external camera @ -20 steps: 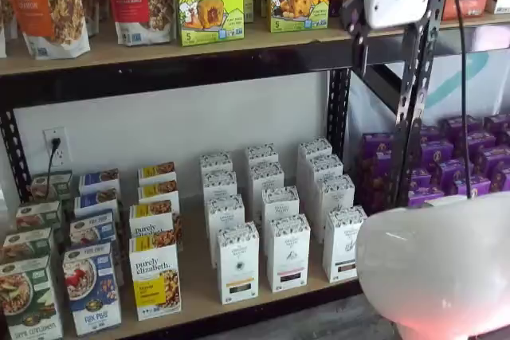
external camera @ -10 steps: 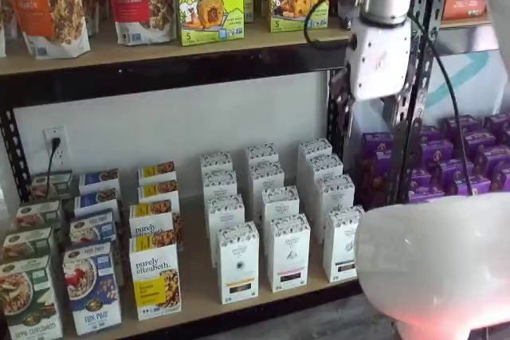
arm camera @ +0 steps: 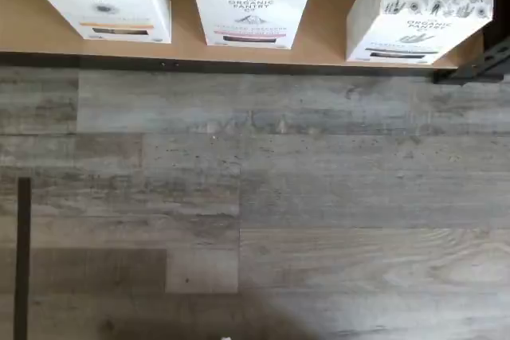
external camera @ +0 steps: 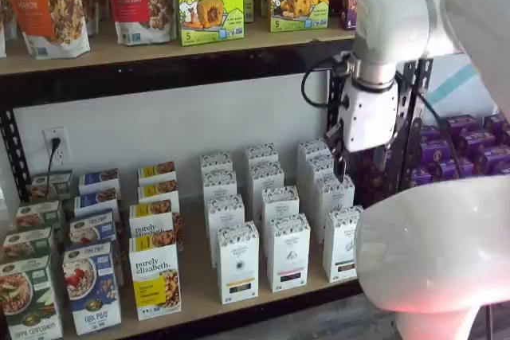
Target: Pick up the white box with a green strip in the middle, on the bottom shelf, the sixth box from the left
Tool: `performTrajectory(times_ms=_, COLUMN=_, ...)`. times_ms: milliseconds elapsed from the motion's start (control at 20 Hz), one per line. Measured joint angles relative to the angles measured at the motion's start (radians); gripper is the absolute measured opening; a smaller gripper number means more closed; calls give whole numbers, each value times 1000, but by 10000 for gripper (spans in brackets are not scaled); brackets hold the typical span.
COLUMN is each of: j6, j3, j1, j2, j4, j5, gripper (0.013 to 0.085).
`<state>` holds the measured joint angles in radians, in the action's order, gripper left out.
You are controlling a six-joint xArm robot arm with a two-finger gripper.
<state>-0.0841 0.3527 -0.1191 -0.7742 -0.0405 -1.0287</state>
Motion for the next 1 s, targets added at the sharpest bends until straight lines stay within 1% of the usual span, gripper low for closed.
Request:
performTrajectory(times_ms=150, j6=3, j3=-28, j1=4, j2=72, j4=7, j5=95, gripper=850)
performTrajectory(times_ms=250, j6=15, j3=-39, j1=9, j2=114, j4=-2, j5=150, gripper=850)
performTrajectory(times_ms=400, j6=23, j3=-40, j1=18, j2=225, j4=1, j5=244, gripper=850)
performTrajectory(times_ms=550, j6=46, j3=-42, j1=25, j2=326, j4=-16, j5=360, gripper=850)
performTrajectory(times_ms=600, j6=43, j3=-40, j1=25, j2=366, j4=-12, j5=410, gripper=850)
performTrajectory(times_ms=700, j6=30, j3=-27, j1=19, j2=436, j4=-1, j5=478, gripper=850)
performTrajectory(times_ms=750, j6=28, j3=-13, j1=15, j2=483, j4=-3, j5=513, gripper=850)
performTrajectory(times_ms=850, j6=20, j3=16, j1=5, j2=562, j4=-5, j5=559, gripper=850)
performTrajectory(times_ms=1000, j6=-1, j3=68, j1=-15, j2=673, j4=-3, j5=604, gripper=850)
